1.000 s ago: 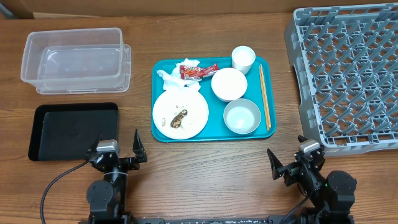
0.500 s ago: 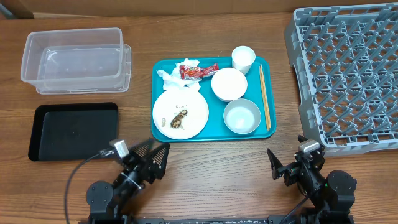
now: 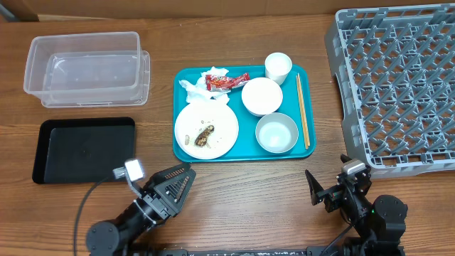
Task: Sort waste into correct bins and load items into the dishwasher
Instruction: 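Reach the left gripper to the white plate's rim on the tray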
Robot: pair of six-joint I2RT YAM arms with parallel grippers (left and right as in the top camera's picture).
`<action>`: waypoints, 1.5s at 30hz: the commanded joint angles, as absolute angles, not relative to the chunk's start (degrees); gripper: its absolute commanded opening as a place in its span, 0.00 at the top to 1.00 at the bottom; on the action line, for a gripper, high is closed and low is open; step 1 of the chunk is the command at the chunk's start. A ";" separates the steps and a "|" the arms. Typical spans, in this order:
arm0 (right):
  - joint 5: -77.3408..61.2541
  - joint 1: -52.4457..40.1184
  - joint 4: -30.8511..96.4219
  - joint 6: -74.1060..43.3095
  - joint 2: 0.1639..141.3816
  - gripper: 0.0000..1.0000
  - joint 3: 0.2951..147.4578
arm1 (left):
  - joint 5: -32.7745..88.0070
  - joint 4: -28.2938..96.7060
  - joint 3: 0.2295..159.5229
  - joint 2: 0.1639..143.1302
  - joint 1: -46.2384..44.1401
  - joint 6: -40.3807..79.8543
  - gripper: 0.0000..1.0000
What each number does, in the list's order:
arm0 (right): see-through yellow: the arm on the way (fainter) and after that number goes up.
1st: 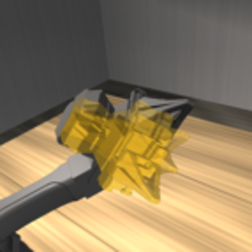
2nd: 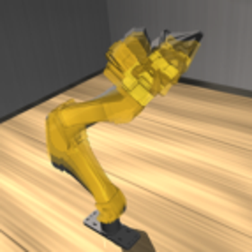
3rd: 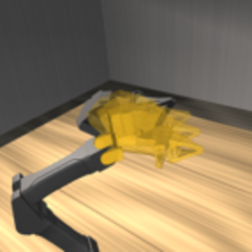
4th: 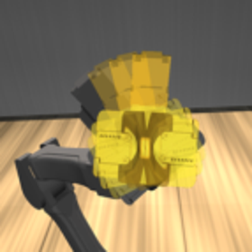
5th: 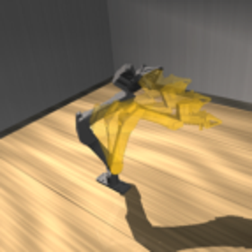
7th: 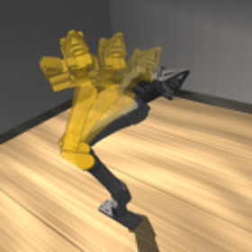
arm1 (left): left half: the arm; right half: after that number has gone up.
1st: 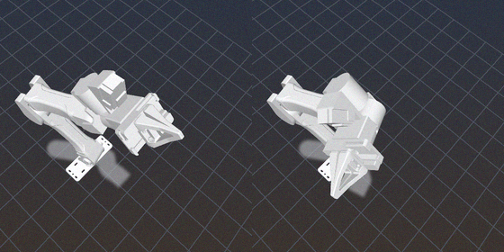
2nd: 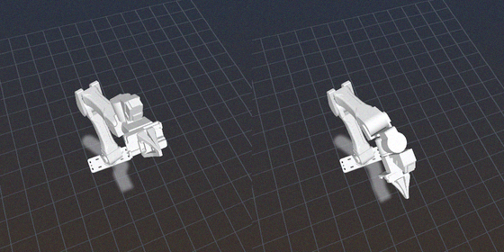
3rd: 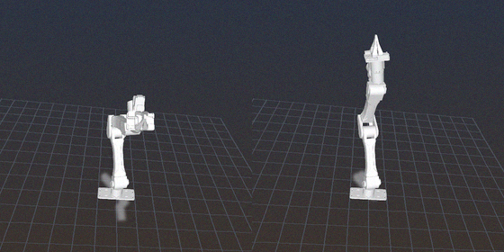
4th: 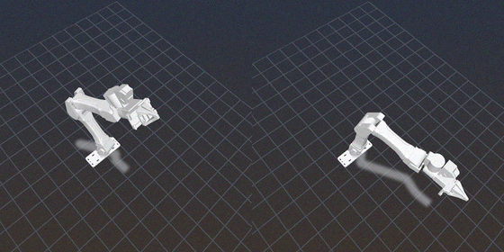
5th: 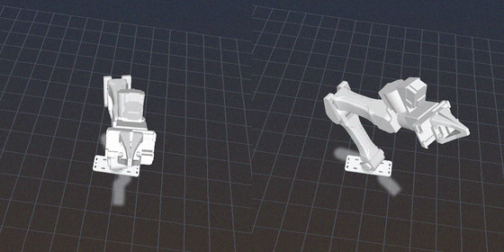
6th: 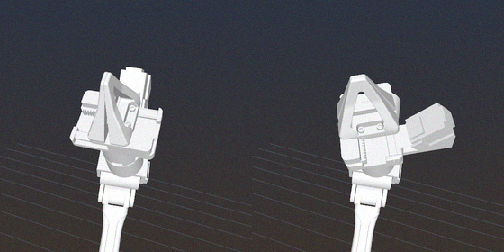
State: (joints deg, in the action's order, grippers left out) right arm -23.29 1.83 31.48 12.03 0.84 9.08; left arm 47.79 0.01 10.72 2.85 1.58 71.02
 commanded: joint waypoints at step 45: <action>-22.96 1.56 31.35 12.23 0.16 0.00 8.69 | -6.11 75.70 107.90 101.67 -41.91 36.86 0.00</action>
